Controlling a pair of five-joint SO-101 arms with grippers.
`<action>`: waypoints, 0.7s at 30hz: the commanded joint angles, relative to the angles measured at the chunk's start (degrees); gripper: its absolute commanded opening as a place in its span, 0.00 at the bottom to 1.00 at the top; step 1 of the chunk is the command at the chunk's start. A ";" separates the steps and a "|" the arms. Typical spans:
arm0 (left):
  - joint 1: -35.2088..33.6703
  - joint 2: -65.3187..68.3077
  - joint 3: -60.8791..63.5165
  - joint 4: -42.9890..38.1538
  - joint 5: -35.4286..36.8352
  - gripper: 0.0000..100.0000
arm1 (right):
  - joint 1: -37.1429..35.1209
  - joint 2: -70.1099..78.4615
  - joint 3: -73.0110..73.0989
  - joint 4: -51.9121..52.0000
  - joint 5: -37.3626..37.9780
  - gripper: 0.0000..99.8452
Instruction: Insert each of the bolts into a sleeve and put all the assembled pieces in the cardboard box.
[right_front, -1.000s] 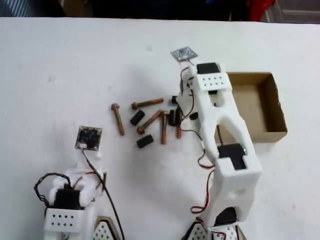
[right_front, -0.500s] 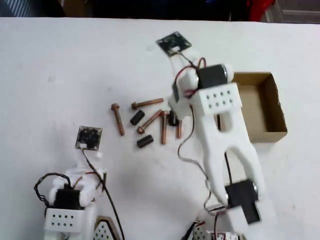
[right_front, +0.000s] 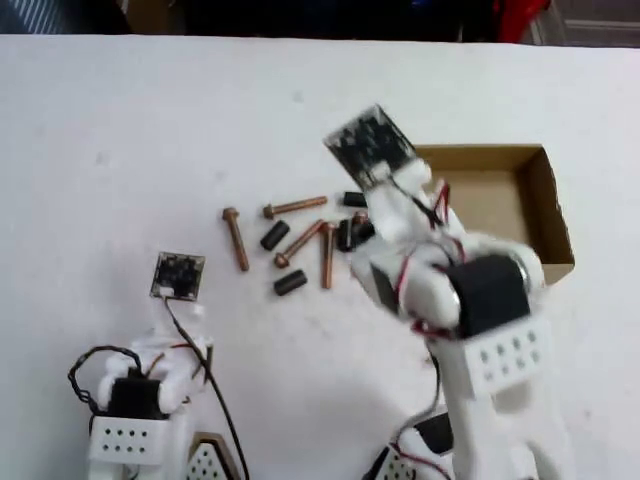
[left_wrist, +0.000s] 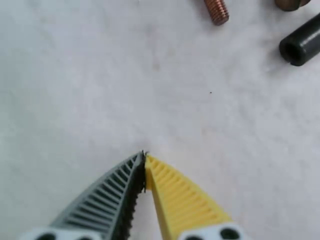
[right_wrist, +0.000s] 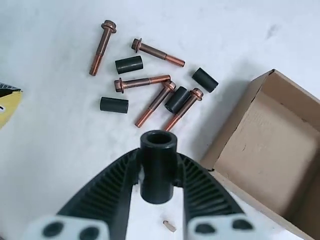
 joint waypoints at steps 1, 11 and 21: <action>-0.48 0.22 -1.93 0.09 0.53 0.02 | -0.13 -7.25 7.30 -4.70 0.35 0.02; -0.48 0.22 -1.93 0.09 0.53 0.02 | -0.13 -23.60 32.18 -20.97 0.44 0.02; -0.48 0.22 -1.93 0.09 0.53 0.02 | -0.13 -36.00 43.60 -23.52 0.62 0.02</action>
